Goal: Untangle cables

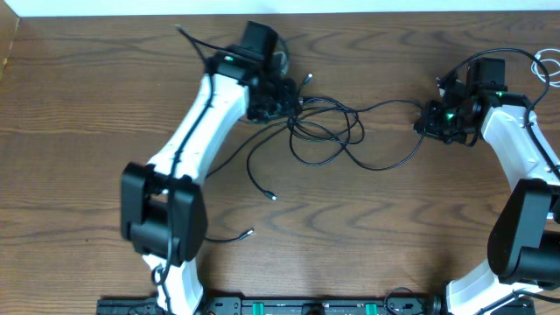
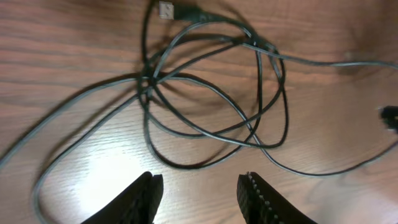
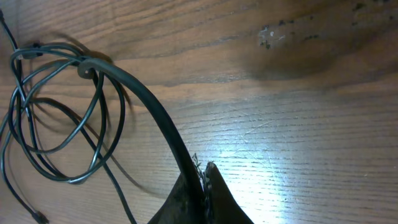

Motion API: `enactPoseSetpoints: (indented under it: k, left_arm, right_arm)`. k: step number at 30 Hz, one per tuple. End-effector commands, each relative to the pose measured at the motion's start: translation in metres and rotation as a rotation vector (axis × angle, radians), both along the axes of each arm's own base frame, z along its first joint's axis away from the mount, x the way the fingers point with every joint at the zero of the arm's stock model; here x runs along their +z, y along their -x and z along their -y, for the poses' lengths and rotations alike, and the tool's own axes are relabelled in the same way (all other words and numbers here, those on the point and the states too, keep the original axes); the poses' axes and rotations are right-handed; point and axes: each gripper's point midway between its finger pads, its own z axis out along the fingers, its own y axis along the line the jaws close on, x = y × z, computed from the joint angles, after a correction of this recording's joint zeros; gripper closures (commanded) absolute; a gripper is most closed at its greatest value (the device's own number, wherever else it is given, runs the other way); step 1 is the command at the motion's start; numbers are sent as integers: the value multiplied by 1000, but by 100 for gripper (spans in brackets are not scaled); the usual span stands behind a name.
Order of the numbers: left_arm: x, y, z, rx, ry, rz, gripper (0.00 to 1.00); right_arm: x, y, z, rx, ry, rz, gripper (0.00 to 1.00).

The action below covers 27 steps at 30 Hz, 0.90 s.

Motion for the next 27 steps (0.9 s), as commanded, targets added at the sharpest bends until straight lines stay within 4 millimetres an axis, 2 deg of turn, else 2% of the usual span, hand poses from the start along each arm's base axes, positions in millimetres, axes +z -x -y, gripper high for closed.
enactPoseSetpoints:
  k: [1, 3, 5, 9, 17, 27]
  left_arm:
    - [-21, 0, 20, -19, -8, -22, 55]
    - [-29, 3, 27, -35, -14, -35, 55]
    - [-35, 7, 31, -47, -20, -48, 48]
    - [-49, 10, 37, -61, -40, -69, 44]
    - [-71, 16, 50, -38, -47, -121, 44]
    - [-92, 7, 70, -13, -23, -112, 39]
  right_arm:
    - [-4, 3, -4, 0, -4, -20, 99]
    - [-4, 4, -3, -1, 0, -25, 99]
    - [-4, 4, -3, -1, 0, -24, 99]
    - [-4, 4, -3, -1, -1, -25, 99]
    - [-5, 7, -3, 8, 5, -34, 99]
    - [-5, 8, -3, 15, 7, -34, 99]
